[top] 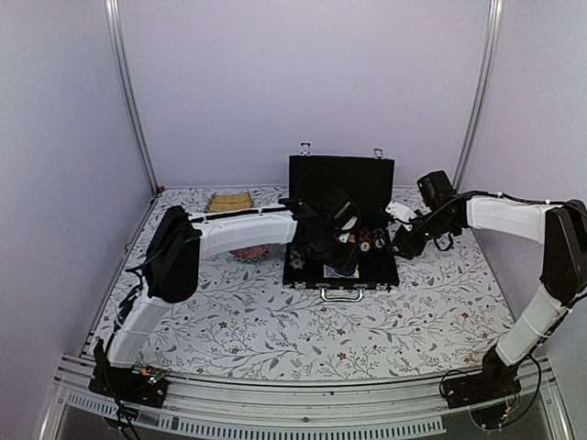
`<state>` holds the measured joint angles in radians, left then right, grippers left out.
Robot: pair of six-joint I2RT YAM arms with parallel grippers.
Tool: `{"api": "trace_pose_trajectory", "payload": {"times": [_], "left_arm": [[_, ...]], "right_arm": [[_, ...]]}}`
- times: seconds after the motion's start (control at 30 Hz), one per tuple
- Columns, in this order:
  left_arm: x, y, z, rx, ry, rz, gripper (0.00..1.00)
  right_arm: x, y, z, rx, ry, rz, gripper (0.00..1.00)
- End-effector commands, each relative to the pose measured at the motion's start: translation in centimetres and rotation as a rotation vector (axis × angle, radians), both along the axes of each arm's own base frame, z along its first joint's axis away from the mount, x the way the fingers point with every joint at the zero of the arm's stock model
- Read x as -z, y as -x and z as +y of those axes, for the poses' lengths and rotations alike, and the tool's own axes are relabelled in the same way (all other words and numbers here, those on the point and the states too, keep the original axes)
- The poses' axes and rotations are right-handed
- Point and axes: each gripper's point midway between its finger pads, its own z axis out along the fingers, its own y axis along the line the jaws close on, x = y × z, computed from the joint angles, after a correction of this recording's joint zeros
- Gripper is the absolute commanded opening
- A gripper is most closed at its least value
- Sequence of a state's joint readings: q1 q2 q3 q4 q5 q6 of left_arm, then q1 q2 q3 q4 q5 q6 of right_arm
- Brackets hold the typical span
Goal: Pack up texas hold em set
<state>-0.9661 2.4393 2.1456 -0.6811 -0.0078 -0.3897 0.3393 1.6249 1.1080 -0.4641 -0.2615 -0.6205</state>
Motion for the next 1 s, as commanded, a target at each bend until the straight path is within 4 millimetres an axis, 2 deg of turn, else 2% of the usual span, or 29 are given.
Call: {"api": "trace_pose_trajectory", "payload": {"times": [0.0,0.17,0.33,0.53,0.67,0.97], "left_arm": [[-4.0,-0.5,0.7,-0.005,0.018,-0.044,0.56],[-4.1,-1.0,4.0,-0.088,-0.036,-0.058,0.47],[-1.8,-1.7,6.8,-0.122,-0.083,-0.005,0.28],[0.7,-2.7,7.0,-0.11,-0.12,0.01,0.0],[2.3,-3.3,7.2,-0.127,-0.171,0.011,0.0],[3.8,-4.1,8.3,-0.148,-0.272,-0.016,0.0]], "right_arm": [[0.1,0.0,0.0,-0.001,0.006,0.009,0.61],[0.2,0.0,0.1,-0.001,0.007,0.009,0.61],[0.3,0.0,0.1,-0.003,0.006,0.013,0.61],[0.3,0.0,0.0,-0.003,0.008,0.014,0.61],[0.3,0.0,0.0,-0.002,0.008,0.014,0.61],[0.8,0.1,0.1,-0.007,0.012,0.028,0.61]]}}
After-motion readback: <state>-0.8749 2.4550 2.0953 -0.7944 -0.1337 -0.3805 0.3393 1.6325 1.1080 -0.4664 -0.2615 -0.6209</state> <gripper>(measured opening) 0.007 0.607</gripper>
